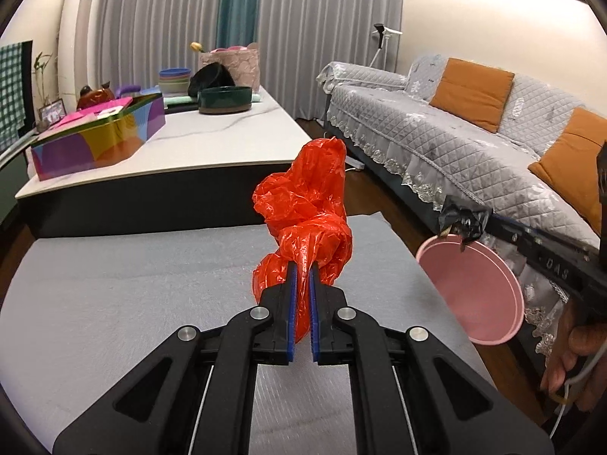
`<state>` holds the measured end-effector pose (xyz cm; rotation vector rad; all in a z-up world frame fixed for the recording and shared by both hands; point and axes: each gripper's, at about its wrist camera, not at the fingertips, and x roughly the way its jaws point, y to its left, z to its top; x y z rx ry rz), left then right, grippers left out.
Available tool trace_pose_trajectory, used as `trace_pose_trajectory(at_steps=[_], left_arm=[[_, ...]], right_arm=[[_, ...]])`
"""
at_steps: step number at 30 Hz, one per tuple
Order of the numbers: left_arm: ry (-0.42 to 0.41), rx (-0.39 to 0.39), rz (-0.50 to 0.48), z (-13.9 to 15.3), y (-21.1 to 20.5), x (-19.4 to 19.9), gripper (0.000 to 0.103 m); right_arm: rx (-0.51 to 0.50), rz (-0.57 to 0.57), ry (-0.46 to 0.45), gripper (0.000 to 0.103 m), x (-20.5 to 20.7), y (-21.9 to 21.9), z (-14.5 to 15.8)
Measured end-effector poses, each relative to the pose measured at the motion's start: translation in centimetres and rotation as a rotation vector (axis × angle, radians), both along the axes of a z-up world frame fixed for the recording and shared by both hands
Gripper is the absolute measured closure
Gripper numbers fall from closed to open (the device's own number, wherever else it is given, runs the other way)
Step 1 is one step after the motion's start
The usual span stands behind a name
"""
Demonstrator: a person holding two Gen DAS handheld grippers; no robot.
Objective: Collect trash
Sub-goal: 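Carry black scrap in right tool and orange-red bag in left tool over bin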
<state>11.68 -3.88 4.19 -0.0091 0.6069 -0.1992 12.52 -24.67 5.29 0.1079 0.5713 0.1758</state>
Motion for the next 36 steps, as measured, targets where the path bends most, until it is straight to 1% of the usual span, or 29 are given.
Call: trace_pose_trajectory(at_steps=[5, 13, 20, 27, 36], left_arm=[[-0.02, 0.002, -0.011, 0.5, -0.2, -1.6, 0.097], [-0.037, 0.004, -0.019, 1.0, -0.9, -2.8, 0.098], [-0.044, 0.006, -0.044, 1.0, -2.3, -3.0, 0.098], [-0.045, 0.004, -0.087, 0.8, -4.3, -2.8, 0.097], [-0.029, -0.004, -0.143, 0.5, -7.2, -2.0, 0.097]], right_arm=[[0.017, -0.031, -0.023, 0.098, -1.4, -1.7, 1.0], [0.024, -0.087, -0.062, 0.098, -2.7, -4.5, 2.5], [0.014, -0.133, -0.085, 0.098, -3.6, -6.7, 3.1], [0.008, -0.183, -0.088, 0.098, -4.1, -9.1, 2.9], [-0.011, -0.255, -0.102, 0.098, -4.4, -11.8, 3.2]])
